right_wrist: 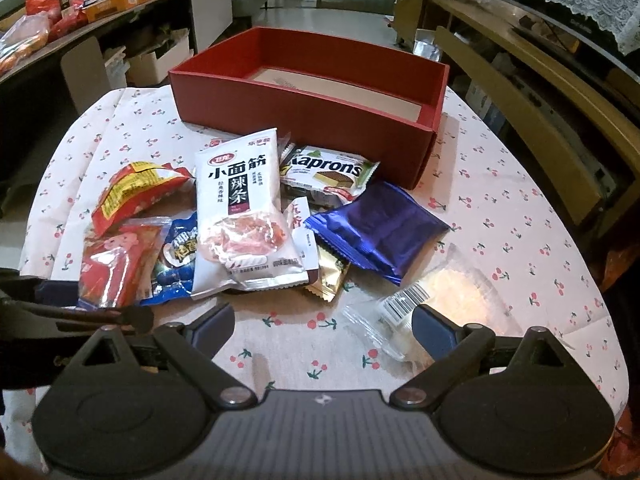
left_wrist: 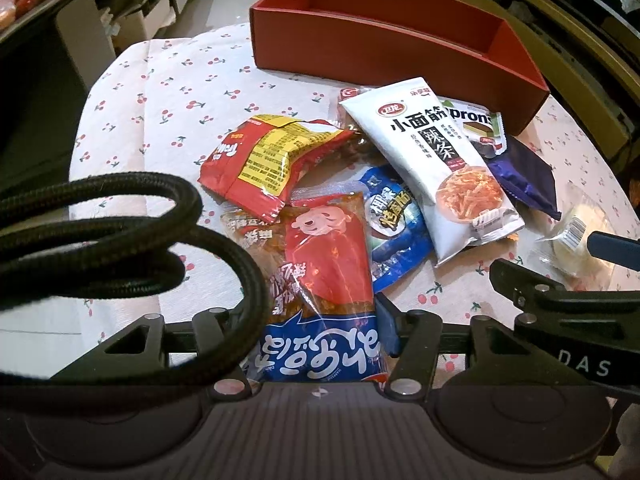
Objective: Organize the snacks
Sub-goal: 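Grasp the red-and-blue bread bag with left tool while right grasps white spicy-strip bag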
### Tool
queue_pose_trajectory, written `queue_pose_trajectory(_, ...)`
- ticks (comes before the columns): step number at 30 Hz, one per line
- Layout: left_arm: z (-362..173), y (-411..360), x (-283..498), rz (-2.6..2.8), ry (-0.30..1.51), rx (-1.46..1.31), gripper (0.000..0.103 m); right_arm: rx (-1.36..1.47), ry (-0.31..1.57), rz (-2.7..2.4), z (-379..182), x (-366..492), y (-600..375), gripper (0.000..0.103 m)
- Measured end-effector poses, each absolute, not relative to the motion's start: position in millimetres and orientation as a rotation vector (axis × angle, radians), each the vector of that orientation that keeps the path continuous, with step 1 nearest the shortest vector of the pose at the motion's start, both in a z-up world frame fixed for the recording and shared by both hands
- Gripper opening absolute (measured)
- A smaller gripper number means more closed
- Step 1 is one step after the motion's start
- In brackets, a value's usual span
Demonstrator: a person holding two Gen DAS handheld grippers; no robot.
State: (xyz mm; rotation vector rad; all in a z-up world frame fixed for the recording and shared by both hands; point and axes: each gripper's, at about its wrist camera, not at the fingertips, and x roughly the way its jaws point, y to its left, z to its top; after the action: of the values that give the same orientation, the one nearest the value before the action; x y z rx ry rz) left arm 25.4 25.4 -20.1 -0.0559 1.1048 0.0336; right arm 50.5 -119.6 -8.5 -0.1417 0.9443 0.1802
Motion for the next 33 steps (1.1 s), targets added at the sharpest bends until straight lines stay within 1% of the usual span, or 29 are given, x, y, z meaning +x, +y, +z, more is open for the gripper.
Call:
queue_pose_trajectory(12, -20, 34, 23, 0.054, 1.108, -0.055, 0.063, -0.165, 0.953, 0.213, -11, 54, -109, 0.1)
queue_pose_trajectory(16, -19, 35, 24, 0.045, 1.108, -0.06, 0.063, -0.192, 0.915, 0.222, -4, 58, -107, 0.1)
queue_pose_trajectory(23, -19, 40, 24, 0.044, 1.109, -0.081, 0.063, -0.304, 0.838, 0.256, 7, 90, -82, 0.1)
queue_pose_trajectory(27, -19, 41, 24, 0.041, 1.111, -0.087, 0.064, -0.349, 0.862, 0.302, -5, 107, -62, 0.1)
queue_pose_trajectory(28, -20, 41, 25, 0.041, 1.113, -0.088, 0.064, -0.354, 0.884, 0.318, -11, 111, -59, 0.096)
queue_pose_trajectory(29, -20, 42, 25, 0.041, 1.114, -0.089, 0.064, -0.354, 0.911, 0.327, -18, 115, -57, 0.088)
queue_pose_trajectory(30, -21, 42, 25, 0.043, 1.116, -0.091, 0.064, -0.315, 0.905, 0.342, -20, 117, -60, 0.087)
queue_pose_trajectory(31, -20, 43, 26, 0.044, 1.115, -0.094, 0.065, -0.286, 0.915, 0.361, -19, 118, -64, 0.079)
queue_pose_trajectory(32, -20, 43, 26, 0.045, 1.115, -0.095, 0.065, -0.255, 0.931, 0.389, -18, 120, -67, 0.059)
queue_pose_trajectory(33, -20, 43, 27, 0.045, 1.116, -0.097, 0.065, -0.234, 0.942, 0.39, -16, 121, -71, 0.052)
